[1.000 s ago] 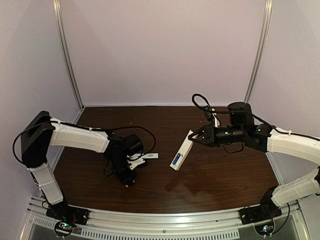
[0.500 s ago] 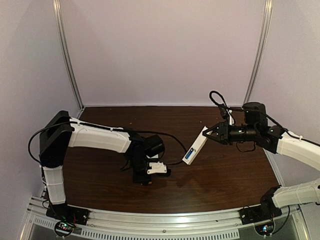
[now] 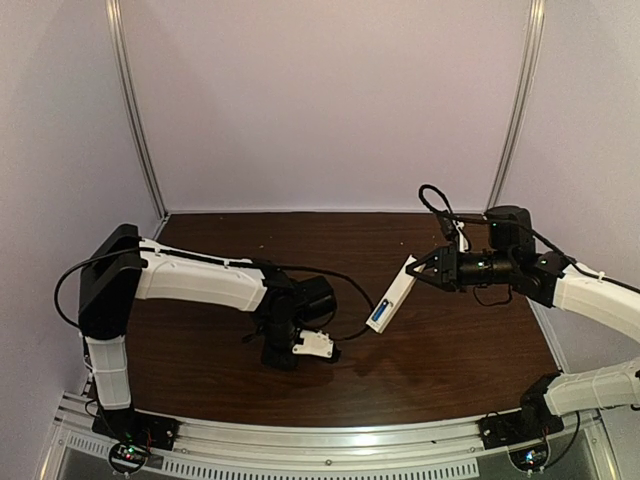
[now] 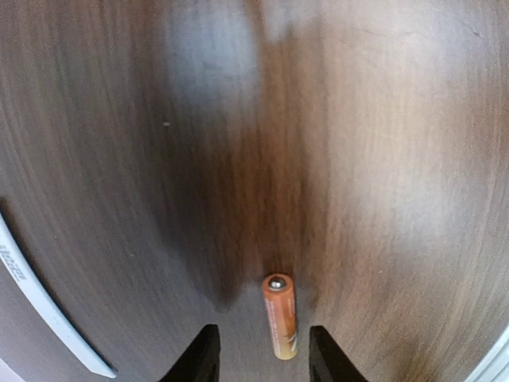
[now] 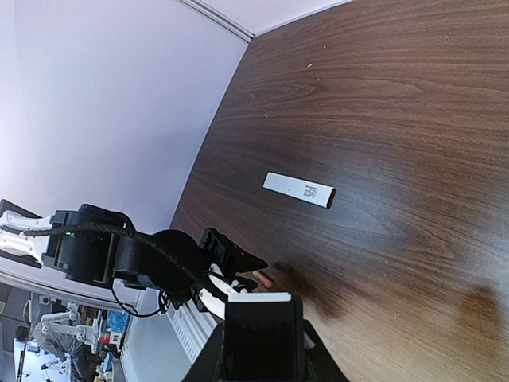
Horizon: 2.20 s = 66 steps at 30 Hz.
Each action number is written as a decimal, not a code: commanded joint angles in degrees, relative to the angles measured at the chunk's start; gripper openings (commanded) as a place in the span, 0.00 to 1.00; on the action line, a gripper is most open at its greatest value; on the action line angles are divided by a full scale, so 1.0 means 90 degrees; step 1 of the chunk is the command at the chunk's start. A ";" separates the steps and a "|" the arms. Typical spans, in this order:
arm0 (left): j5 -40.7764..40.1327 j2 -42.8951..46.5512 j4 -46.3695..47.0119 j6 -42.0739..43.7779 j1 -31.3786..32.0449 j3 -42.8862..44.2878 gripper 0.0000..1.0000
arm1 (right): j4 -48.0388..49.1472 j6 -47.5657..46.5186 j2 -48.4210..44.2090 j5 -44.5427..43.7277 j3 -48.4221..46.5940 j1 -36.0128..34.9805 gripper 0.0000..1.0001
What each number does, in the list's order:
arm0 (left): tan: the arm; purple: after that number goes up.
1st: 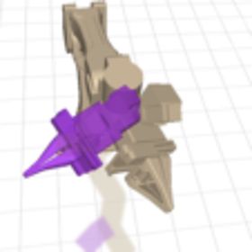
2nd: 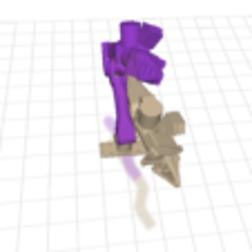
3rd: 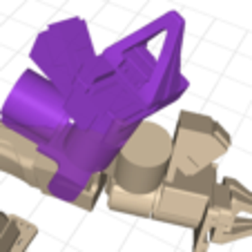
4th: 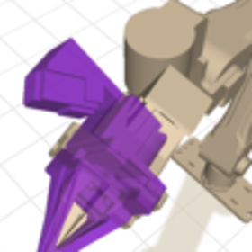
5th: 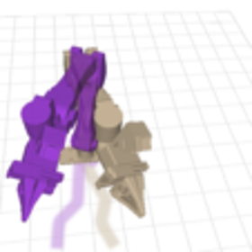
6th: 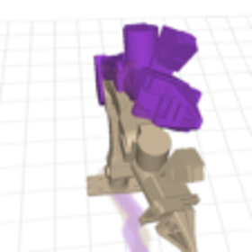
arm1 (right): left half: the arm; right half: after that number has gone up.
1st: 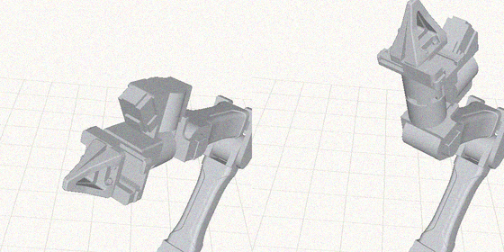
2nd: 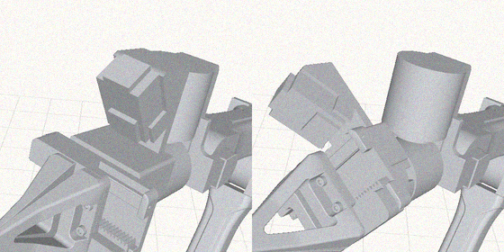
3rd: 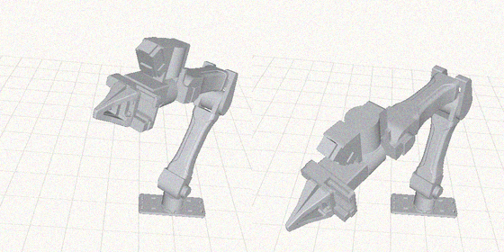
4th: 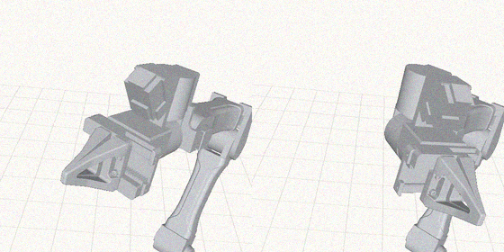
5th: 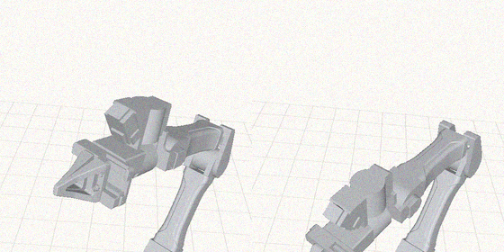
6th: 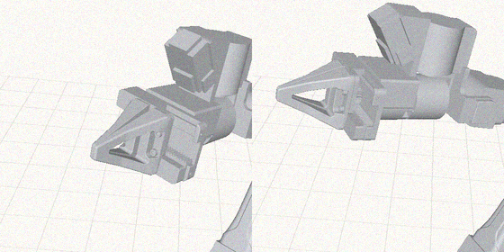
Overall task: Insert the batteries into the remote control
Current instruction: Move the battery to the center of the board, then pick up the battery from the center of the board.
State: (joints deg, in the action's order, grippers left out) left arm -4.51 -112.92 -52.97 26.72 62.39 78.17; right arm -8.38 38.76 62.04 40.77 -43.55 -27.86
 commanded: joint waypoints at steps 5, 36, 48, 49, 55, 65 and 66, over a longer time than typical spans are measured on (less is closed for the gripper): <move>-0.0851 0.0646 0.0068 -0.0604 0.0048 0.0301 0.45 | -0.0006 -0.0054 -0.0137 0.0040 -0.0121 0.0048 0.00; 0.0500 0.5657 0.2457 -1.0131 0.0072 -0.3625 0.97 | -0.0250 -0.0371 -0.0401 -0.0225 0.0246 0.0097 0.00; 0.0107 0.4958 0.2608 -1.1589 0.0188 -0.3938 0.87 | -0.0183 -0.0284 -0.0570 -0.0229 0.0521 0.0095 0.00; 0.0145 0.4800 0.2667 -1.1634 0.0202 -0.3889 0.84 | -0.0175 -0.0284 -0.0563 -0.0233 0.0531 0.0097 0.00; 0.0486 0.3928 0.3612 -1.1495 0.0292 -0.3815 0.74 | -0.0233 -0.0368 -0.0517 -0.0239 0.0527 0.0095 0.00; 0.0501 0.2998 0.4435 -1.1688 0.0304 -0.3732 0.64 | -0.0252 -0.0445 -0.0430 -0.0257 0.0493 0.0097 0.00; 0.0599 0.2935 0.4507 -1.1731 0.0298 -0.3745 0.63 | -0.0250 -0.0449 -0.0424 -0.0267 0.0492 0.0097 0.00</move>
State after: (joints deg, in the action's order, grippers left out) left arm -0.21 -83.88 -16.60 -76.79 64.73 42.89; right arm -10.98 35.73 57.98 39.35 -39.22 -27.33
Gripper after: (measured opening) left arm 0.653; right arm 0.251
